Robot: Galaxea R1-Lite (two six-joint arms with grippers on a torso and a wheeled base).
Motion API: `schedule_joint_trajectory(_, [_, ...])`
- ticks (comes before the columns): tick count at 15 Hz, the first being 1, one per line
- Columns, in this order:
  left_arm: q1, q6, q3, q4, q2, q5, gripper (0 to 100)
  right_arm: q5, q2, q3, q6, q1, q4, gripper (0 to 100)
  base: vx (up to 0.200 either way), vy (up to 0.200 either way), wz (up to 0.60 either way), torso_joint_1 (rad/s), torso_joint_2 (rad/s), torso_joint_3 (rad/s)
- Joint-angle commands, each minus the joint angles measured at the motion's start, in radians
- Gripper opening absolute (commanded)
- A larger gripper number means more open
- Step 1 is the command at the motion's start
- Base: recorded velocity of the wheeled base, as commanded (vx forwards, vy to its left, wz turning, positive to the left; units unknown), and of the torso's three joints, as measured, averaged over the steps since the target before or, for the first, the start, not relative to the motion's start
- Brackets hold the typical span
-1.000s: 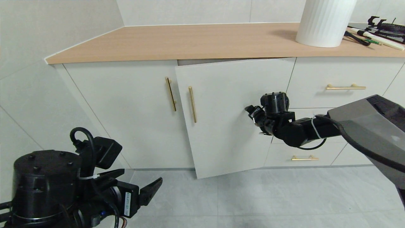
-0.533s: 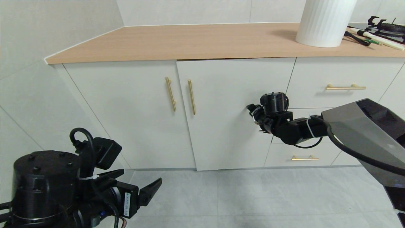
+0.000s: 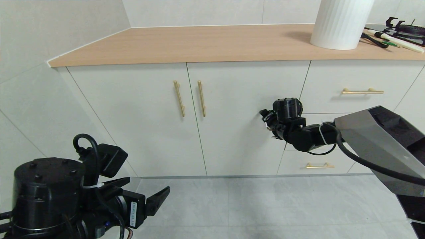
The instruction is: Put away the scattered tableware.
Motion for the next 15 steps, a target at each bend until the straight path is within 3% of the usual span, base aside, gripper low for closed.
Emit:
schedule_joint_trajectory(1, [0.000,-0.001,-0.001,-0.001,0.001,0.001,100,0.001,-0.001,0.004,0.000,0.000,-0.001,100,0.000,0.000,0.00,0.000,0.00,0.000])
schedule_joint_trajectory(5, [0.001,-0.005,-0.001,-0.004,-0.009,0.001,100,0.106,-0.247,0.266,-0.005,0.050,-0.010,100,0.000,0.000,0.00,0.000,0.00,0.000])
schedule_joint_trajectory(9, [0.021,-0.004,-0.008,-0.002,-0.132,0.002,100,0.111,-0.589,0.598,-0.106,0.063,-0.062,100,0.000,0.000,0.00,0.000,0.00,0.000])
schedule_joint_trajectory(13, [0.086,0.001,0.114,0.029,-0.487,0.005,100,0.108,-1.069,1.081,-0.367,0.058,-0.183,100,0.000,0.000,0.00,0.000,0.00,0.000])
schedule_joint_trajectory(15, [0.112,0.029,0.147,0.118,-0.660,0.004,100,0.088,-1.307,1.225,-0.508,0.061,-0.196,100,0.000,0.000,0.00,0.000,0.00,0.000])
